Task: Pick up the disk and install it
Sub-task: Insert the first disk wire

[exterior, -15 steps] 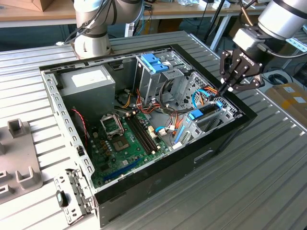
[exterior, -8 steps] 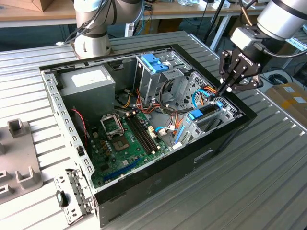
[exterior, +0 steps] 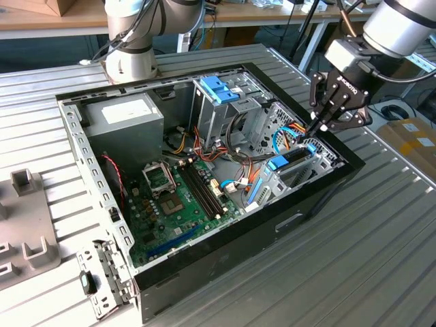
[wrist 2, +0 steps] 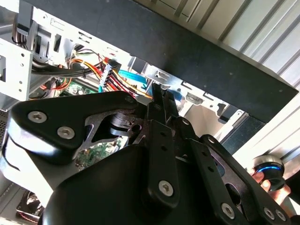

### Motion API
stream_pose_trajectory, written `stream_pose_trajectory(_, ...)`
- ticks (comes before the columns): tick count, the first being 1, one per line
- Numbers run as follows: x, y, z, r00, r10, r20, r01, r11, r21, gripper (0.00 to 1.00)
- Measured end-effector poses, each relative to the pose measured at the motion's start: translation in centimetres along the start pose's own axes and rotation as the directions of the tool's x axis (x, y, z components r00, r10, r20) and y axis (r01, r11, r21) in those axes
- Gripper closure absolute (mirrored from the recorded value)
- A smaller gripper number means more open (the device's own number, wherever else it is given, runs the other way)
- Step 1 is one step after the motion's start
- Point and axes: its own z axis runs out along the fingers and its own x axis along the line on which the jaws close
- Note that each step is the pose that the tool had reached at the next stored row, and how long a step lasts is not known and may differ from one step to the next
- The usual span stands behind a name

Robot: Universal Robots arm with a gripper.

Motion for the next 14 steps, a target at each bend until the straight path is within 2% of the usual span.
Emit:
stream_pose_trajectory(3, 0.0, 0.06, 0.02, 1.0, 0.0, 0.0001, 0.0, 1.0, 0.0, 0.83)
stream_pose_trajectory(5, 0.04, 0.12, 0.3, 1.0, 0.0, 0.0002, 0.0, 1.0, 0.0, 0.83)
stream_pose_trajectory(14, 0.2, 0.2, 0.35, 1.0, 0.0, -0.0001, 0.0, 1.0, 0.0, 0.83)
